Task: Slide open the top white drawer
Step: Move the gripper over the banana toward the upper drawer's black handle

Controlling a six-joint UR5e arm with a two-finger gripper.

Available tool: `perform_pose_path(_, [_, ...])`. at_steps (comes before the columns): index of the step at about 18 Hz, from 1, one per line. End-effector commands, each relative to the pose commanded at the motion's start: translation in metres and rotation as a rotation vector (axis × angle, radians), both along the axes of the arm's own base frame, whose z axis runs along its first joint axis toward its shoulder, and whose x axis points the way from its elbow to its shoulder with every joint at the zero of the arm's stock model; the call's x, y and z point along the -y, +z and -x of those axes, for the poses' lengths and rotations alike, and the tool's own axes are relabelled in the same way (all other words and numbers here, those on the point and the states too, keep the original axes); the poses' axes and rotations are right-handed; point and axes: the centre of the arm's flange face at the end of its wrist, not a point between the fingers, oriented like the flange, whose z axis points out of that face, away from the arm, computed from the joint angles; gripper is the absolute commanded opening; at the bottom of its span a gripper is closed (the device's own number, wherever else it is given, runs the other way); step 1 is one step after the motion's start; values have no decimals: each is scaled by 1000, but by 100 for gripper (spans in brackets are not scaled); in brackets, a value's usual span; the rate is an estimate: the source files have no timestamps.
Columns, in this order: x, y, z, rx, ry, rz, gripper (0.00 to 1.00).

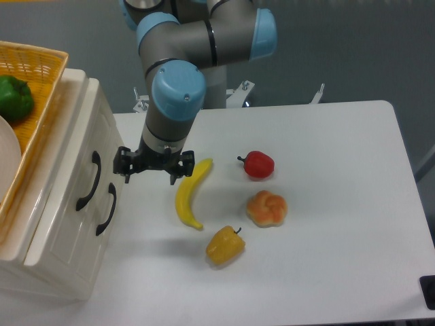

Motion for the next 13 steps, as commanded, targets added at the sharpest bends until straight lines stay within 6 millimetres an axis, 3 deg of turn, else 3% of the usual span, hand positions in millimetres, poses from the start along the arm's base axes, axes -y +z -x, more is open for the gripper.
perform_pose_path(5, [-12,2,-16,11,0,-2,100])
perform_pose_path(13, [-16,-1,-19,60,3,-26,100])
